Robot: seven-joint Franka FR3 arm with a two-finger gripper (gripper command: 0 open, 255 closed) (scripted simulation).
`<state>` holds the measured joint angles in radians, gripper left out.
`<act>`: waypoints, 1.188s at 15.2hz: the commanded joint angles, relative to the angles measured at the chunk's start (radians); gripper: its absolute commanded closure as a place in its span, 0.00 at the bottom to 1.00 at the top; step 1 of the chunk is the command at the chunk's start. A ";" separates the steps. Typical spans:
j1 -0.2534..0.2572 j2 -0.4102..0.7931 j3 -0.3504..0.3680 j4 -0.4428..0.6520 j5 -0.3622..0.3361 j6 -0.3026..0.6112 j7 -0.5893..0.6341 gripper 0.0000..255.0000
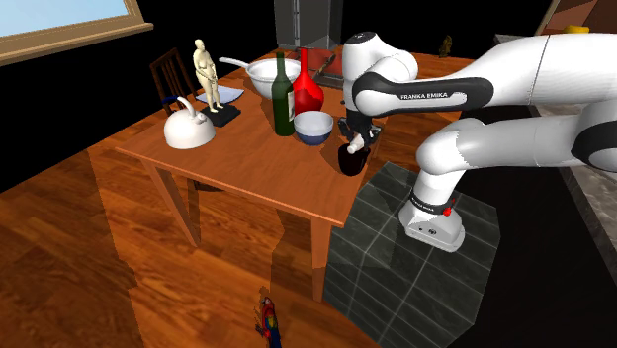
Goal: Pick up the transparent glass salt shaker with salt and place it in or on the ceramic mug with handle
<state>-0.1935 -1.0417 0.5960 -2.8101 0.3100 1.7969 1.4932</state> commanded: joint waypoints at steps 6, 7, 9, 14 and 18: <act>0.000 0.000 0.000 0.000 0.000 0.000 0.000 0.00; 0.000 0.000 0.000 0.000 0.000 0.000 0.000 0.00; -0.005 -0.003 -0.011 0.032 -0.011 -0.033 0.001 0.00; -0.018 -0.002 -0.038 0.125 -0.039 -0.121 0.004 0.00; -0.018 -0.001 -0.038 0.125 -0.039 -0.121 0.004 0.00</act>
<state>-0.2117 -1.0431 0.5585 -2.6856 0.2715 1.6762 1.4973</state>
